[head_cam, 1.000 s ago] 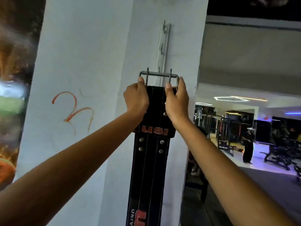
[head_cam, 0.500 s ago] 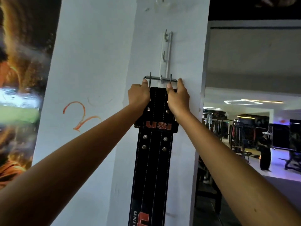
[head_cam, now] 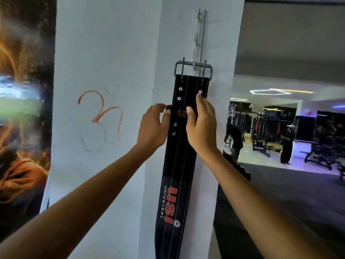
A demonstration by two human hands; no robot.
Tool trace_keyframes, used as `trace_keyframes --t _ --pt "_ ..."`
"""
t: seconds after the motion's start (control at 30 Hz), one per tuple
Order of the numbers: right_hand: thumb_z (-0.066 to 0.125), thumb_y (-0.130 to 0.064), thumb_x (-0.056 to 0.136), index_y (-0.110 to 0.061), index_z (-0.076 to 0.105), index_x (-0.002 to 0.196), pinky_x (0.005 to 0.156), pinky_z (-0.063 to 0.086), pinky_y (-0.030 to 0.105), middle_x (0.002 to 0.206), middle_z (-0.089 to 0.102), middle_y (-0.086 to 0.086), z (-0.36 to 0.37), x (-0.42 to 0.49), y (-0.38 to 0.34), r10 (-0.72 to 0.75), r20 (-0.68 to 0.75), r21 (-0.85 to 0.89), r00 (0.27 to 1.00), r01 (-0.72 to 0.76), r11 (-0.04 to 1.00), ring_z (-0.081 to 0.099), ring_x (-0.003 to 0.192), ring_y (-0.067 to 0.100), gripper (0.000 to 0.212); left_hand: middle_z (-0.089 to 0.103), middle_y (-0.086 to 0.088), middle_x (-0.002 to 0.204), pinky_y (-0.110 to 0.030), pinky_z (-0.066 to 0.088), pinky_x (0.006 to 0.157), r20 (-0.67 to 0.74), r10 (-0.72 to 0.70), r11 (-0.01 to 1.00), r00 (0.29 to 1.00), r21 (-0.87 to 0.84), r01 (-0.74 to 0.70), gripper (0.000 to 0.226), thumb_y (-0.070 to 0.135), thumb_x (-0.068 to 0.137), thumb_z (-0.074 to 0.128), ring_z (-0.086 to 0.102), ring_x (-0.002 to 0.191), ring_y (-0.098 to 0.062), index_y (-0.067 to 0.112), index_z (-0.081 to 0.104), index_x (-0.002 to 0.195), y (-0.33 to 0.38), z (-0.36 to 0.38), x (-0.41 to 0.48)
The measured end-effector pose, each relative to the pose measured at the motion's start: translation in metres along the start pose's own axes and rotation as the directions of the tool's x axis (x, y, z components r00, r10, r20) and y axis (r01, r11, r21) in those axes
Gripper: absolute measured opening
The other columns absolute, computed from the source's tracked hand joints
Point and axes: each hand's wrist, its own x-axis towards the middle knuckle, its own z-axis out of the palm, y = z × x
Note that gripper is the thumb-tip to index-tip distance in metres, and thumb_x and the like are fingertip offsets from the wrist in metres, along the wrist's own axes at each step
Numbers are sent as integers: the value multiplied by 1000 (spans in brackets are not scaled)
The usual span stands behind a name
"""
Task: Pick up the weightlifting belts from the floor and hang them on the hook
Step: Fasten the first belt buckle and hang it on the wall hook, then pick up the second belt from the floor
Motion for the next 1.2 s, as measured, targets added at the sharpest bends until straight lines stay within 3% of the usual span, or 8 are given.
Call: trace_keyframes --t 0.1,0.27,0.37,0.5,0.8,0.9,1.07,1.2 --pt "48 -18 100 0 43 141 116 31 35 145 48 18 4 -44 -14 35 35 -33 999 -33 999 38 140 30 45 57 -5 133 -29 40 99 84 39 997 996 57 -44 39 35 98 40 53 122 -19 15 52 129 -11 -16 -41" --pt "48 -19 100 -3 44 140 117 30 35 147 46 16 5 -140 -33 188 142 -68 972 -180 981 37 142 28 43 59 -6 133 -24 39 95 261 -21 998 965 63 4 41 37 98 41 56 119 -20 14 53 130 -40 -44 -121" --pt "48 -21 100 -5 47 139 112 39 45 147 46 15 4 -207 -38 286 226 -94 931 -272 958 39 140 28 43 59 -7 132 -31 44 97 374 -130 991 918 72 111 41 38 98 42 57 118 -22 14 53 129 -64 -58 -179" --pt "50 -22 99 -5 50 136 110 42 38 143 50 14 -4 -303 -46 423 326 -169 845 -388 906 44 136 27 41 65 -10 123 -39 51 92 448 -315 948 837 111 298 40 36 97 43 61 110 -24 10 58 123 -94 -78 -273" --pt "54 -16 97 -1 54 129 108 39 33 133 59 14 -5 -525 -59 641 608 -310 469 -603 735 51 128 29 36 68 -14 107 -34 49 82 538 -728 659 425 380 649 35 31 94 49 63 99 -28 3 62 111 -145 -116 -484" --pt "55 -11 96 3 55 126 103 34 24 128 61 18 -8 -591 -61 652 681 -335 333 -650 682 54 123 31 33 68 -16 103 -34 48 80 517 -791 578 329 452 680 33 28 93 51 63 94 -29 0 63 107 -154 -121 -544" --pt "53 -8 94 4 55 125 101 38 29 123 61 21 -14 -697 -50 681 721 -430 128 -689 584 54 119 35 34 69 -17 98 -39 50 79 458 -877 418 146 578 701 30 27 91 53 63 91 -32 2 65 100 -177 -128 -653" --pt "54 -6 93 6 55 126 102 40 36 125 60 24 -19 -783 -40 686 727 -493 25 -677 546 53 121 38 35 71 -18 97 -39 50 78 397 -917 315 45 650 691 30 28 91 51 64 91 -34 3 65 100 -199 -136 -741"
